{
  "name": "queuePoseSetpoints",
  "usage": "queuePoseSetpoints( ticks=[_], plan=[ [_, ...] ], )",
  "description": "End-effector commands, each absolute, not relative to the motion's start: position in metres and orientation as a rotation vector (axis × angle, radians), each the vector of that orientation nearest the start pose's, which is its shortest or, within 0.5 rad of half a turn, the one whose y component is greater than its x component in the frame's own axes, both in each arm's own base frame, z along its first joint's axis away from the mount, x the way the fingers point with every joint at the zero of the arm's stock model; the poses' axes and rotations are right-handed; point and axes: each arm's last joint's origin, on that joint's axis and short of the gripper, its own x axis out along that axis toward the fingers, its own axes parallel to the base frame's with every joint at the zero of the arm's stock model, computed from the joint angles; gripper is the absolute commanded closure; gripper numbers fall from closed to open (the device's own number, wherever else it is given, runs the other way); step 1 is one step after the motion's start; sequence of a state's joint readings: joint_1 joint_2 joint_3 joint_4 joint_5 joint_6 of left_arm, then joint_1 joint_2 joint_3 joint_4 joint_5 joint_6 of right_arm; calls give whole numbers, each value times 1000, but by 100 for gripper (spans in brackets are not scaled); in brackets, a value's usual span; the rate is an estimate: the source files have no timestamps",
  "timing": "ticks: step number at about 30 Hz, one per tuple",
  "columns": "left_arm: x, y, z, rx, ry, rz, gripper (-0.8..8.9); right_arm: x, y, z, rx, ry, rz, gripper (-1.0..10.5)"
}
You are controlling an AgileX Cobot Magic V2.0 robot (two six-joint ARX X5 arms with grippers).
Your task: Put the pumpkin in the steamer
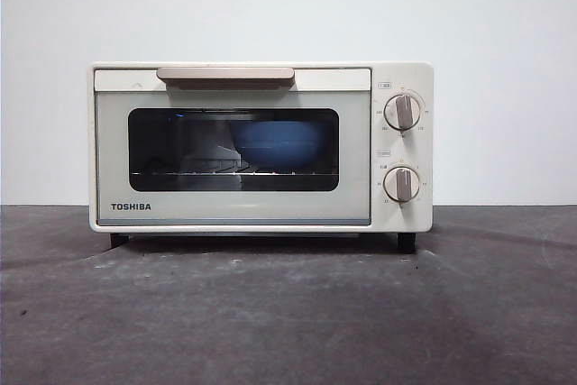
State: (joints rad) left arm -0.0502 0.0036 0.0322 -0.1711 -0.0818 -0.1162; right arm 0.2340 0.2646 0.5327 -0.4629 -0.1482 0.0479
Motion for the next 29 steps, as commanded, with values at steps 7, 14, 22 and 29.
queuePoseSetpoints(
  ticks=[7, 14, 22, 29],
  plan=[
    [96, -2, 152, -107, 149, 46, 795, 86, -2, 212, -28, 144, 71, 933],
    [96, -2, 152, -107, 149, 46, 795, 96, -7, 166, -2, 91, 16, 933],
    [96, -2, 152, -107, 149, 46, 795, 96, -8, 152, -5, 145, -72, 933],
    [96, -2, 152, -107, 148, 46, 795, 96, -4, 149, -31, 174, -43, 933]
  ],
)
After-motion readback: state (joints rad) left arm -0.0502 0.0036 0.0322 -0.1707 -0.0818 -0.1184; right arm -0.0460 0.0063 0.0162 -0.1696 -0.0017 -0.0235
